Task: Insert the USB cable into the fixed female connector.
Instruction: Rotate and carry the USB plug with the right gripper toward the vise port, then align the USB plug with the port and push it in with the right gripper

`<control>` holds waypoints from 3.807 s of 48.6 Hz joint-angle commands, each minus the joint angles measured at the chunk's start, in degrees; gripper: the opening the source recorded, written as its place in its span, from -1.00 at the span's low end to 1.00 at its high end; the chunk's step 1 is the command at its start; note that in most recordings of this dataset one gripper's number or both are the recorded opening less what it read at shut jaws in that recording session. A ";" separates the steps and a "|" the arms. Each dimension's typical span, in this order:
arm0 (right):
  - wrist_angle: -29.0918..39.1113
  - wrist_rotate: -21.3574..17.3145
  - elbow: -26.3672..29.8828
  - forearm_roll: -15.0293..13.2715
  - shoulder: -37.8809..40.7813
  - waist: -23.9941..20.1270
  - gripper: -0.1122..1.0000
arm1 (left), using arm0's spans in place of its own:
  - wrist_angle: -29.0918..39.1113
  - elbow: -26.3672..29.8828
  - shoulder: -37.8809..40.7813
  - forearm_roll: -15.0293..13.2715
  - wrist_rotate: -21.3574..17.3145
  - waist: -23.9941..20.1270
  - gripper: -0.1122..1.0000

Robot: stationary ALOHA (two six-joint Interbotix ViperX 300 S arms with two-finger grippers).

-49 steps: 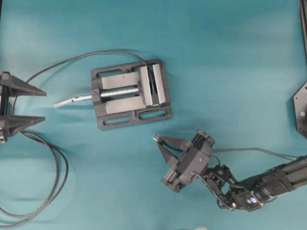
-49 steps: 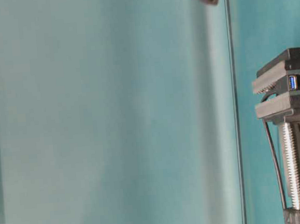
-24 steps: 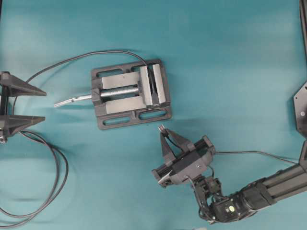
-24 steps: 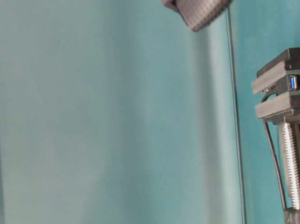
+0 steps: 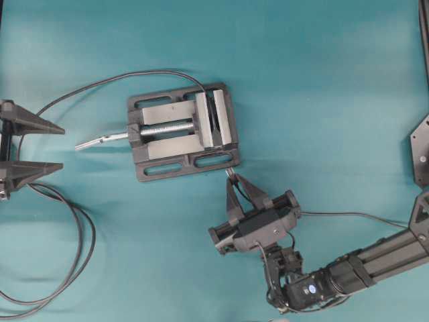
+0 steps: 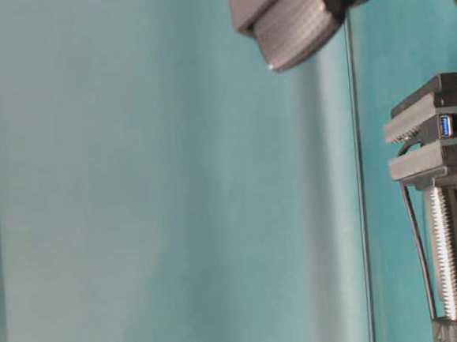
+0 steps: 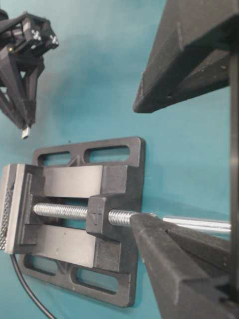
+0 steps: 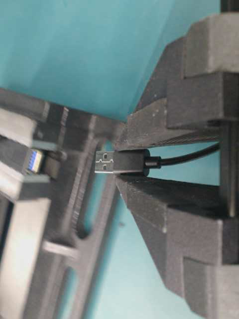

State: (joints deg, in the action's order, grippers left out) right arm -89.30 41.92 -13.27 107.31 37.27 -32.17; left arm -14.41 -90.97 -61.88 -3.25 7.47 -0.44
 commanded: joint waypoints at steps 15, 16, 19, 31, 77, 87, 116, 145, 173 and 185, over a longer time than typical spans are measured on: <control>-1.58 -0.09 3.16 0.79 0.00 0.79 -0.43 | -0.18 0.70 0.35 0.26 -0.26 -0.09 1.00; -1.58 -0.09 3.25 0.79 0.00 0.88 -0.43 | -0.18 0.70 0.44 0.18 -0.35 -0.09 1.00; -1.76 0.00 3.52 0.79 0.09 1.05 -0.43 | -0.18 0.70 0.35 0.26 -0.35 -0.09 1.00; -2.02 0.09 4.66 0.79 0.09 1.49 -0.43 | -0.26 0.70 0.35 0.26 -0.26 -0.09 1.00; -2.90 0.09 6.59 0.79 0.18 4.75 -0.43 | -0.18 0.70 0.35 0.18 -0.26 -0.09 1.00; -2.72 0.18 6.77 0.79 0.09 5.19 -0.43 | -0.26 0.70 0.35 0.18 -0.35 -0.09 1.00; -1.67 0.18 6.94 0.79 0.35 5.80 -0.43 | -0.26 0.70 0.35 0.26 -0.26 -0.09 1.00; -2.90 0.18 7.21 0.79 0.26 6.06 -0.43 | -0.26 0.70 0.35 0.26 -0.26 -0.09 1.00; -2.20 0.18 8.09 0.79 0.35 8.00 -0.43 | -0.18 0.70 0.35 0.18 -0.35 -0.09 1.00; -2.20 0.18 8.88 0.79 0.35 9.32 -0.43 | -0.26 0.70 0.35 0.18 -0.26 -0.09 1.00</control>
State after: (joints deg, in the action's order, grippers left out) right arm -91.23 42.19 -5.54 108.28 38.76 -25.05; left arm -14.33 -90.97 -61.88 -3.16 7.56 -0.35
